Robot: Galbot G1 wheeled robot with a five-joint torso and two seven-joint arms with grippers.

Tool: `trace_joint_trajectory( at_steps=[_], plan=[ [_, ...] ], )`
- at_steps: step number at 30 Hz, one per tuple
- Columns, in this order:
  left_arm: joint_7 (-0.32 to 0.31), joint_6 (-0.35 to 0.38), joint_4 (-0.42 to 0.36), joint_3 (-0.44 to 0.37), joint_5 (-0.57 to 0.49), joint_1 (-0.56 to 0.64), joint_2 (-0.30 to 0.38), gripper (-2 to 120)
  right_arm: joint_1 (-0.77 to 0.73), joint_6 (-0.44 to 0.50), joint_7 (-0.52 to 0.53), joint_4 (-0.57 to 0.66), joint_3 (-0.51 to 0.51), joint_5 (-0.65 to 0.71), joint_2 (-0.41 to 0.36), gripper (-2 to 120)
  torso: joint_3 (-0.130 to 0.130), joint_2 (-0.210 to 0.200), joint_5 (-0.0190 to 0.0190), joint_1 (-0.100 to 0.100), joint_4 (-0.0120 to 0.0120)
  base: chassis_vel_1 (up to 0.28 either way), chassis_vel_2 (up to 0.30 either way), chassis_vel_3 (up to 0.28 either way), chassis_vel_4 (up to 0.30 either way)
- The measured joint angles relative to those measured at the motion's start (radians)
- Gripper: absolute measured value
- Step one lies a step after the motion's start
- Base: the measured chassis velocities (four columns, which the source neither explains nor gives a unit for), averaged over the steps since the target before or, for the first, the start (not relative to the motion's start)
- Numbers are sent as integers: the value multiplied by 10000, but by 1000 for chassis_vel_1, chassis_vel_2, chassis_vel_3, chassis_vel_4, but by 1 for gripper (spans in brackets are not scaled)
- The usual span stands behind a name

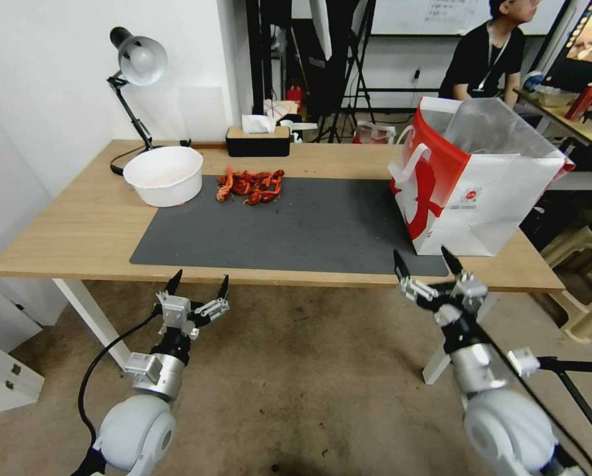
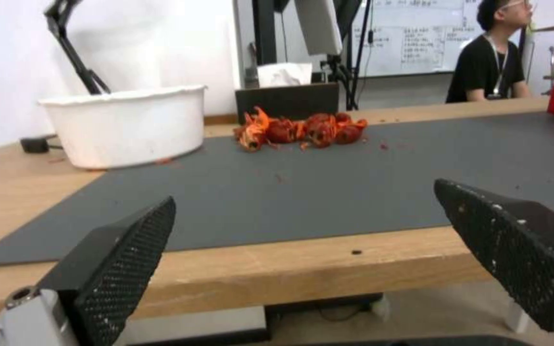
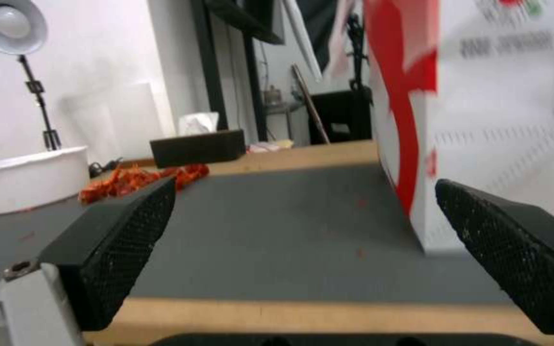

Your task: Close the takeout container lid, then place the container into the takeout bag.

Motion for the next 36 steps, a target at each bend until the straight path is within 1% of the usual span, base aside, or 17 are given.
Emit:
trace_joint_trajectory(
  at_steps=[2, 10, 16, 20, 36],
  plan=[
    [-13, -135, 98, 3, 92, 111, -31, 100, -272, 65, 16, -105, -77, -38, 334, 100, 0, 0, -1, 0, 1, 0, 0, 0, 0],
    [-44, -88, 164, 137, 317, 406, -250, 100, -273, 220, 68, -535, -319, -329, 797, 100, 1, -2, -1, 0, 2, 0, 0, 0, 0],
    [-190, -44, 284, 232, 524, 426, -313, 100, -148, 207, 102, -698, -361, -367, 771, 100, 2, -2, -1, 1, 1, 0, 0, 0, 0],
    [-507, -137, 377, 366, 663, 468, -363, 100, -107, 47, 144, -720, -429, -363, 737, 100, 2, -2, -2, 1, 1, 0, 0, 0, 0],
    [-550, -142, 384, 380, 687, 473, -375, 100, -88, 8, 156, -713, -436, -341, 716, 100, 2, -3, 0, 3, 1, 0, 0, 0, 0]
  ],
)
